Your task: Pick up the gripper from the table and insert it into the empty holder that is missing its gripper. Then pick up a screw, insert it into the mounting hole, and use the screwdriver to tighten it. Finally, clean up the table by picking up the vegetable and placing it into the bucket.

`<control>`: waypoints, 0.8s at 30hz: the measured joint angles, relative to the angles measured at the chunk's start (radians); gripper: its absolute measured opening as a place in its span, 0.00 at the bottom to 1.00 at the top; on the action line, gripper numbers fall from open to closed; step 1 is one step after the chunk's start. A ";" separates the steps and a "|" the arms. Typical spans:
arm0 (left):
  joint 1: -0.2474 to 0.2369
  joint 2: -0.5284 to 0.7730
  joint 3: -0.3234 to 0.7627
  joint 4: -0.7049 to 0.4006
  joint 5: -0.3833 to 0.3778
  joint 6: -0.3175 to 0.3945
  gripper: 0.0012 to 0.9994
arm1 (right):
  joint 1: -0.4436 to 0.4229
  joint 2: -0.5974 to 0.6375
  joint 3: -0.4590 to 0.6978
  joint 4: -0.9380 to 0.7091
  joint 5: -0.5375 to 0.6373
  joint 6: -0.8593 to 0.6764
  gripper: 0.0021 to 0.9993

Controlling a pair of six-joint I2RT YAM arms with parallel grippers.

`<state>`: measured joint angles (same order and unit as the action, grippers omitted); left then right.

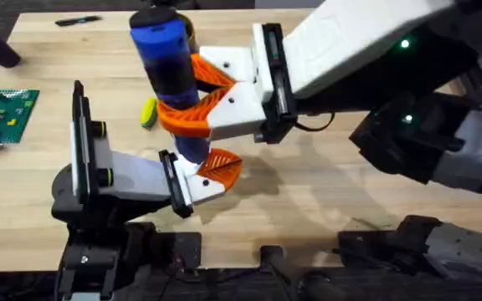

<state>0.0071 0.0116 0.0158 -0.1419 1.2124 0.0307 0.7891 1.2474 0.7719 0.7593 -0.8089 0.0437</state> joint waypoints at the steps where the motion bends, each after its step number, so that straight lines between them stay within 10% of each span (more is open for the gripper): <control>1: 0.000 0.000 0.000 0.000 0.000 0.000 0.01 | 0.000 0.000 0.000 0.000 0.000 0.000 0.01; 24: 0.000 0.000 0.000 0.000 0.000 0.000 0.01 | 0.000 0.005 0.000 0.003 0.000 -0.022 0.01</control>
<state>0.0071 0.0118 0.0158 -0.1417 1.2121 0.0307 0.7891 1.2526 0.7723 0.7628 -0.8085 0.0216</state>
